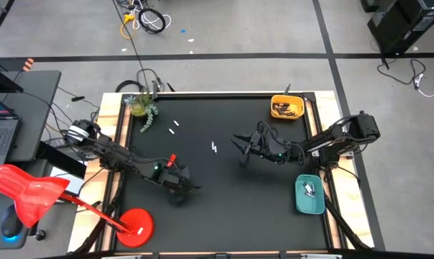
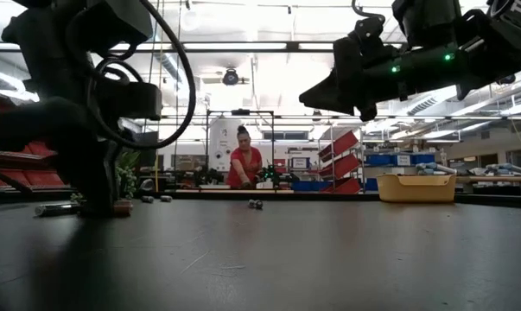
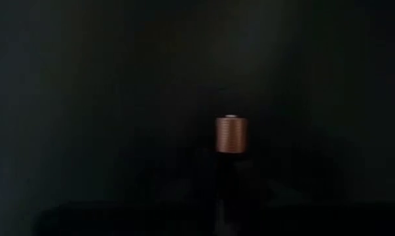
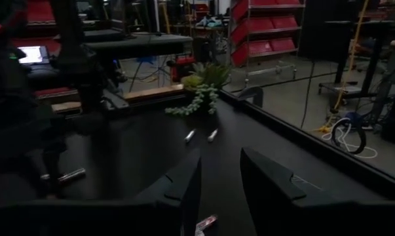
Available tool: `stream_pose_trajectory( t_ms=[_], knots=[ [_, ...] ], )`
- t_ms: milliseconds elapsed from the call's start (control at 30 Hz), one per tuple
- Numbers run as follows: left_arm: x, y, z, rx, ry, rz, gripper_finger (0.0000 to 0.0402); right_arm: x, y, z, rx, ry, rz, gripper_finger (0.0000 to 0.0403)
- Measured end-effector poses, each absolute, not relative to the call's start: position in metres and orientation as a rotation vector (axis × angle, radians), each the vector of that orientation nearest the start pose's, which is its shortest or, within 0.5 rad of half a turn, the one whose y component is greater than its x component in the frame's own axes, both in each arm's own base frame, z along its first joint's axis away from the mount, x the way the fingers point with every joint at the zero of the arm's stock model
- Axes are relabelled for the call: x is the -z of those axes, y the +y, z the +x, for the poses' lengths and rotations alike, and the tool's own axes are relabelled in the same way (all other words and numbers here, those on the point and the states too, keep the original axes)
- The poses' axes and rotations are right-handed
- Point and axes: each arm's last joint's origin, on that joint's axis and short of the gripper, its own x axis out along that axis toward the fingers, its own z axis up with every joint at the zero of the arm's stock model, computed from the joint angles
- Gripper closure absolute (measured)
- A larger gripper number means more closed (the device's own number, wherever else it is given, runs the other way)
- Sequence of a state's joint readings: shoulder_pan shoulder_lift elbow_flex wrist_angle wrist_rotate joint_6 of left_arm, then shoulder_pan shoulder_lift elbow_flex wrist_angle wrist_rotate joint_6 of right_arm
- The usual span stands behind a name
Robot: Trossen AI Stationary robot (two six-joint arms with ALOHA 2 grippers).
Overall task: Sort batteries
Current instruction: Put the black battery into the yellow bin
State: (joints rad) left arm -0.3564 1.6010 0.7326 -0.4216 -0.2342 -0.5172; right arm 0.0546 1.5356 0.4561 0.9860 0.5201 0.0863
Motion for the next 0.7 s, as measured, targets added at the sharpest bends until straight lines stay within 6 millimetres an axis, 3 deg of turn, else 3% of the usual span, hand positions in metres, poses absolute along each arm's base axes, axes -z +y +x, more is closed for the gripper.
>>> stream_pose_trajectory(
  t_ms=[67,400,567,700],
  knots=[
    [-0.127,-0.084,0.246,-0.203,1.200,-0.050,0.0389,-0.171,0.004,0.272,0.474,0.067,0.052,0.0286],
    [-0.132,-0.086,0.255,-0.147,1.140,0.050,0.0401,-0.171,0.025,0.268,0.523,0.078,0.003,0.0301],
    [-0.142,-0.083,0.264,-0.146,1.122,0.136,0.0401,-0.165,0.036,0.269,0.338,0.142,-0.043,0.0300],
    [-0.154,-0.074,0.278,-0.158,1.069,0.184,0.0401,-0.162,0.043,0.267,0.288,0.186,-0.101,0.0295]
  ],
)
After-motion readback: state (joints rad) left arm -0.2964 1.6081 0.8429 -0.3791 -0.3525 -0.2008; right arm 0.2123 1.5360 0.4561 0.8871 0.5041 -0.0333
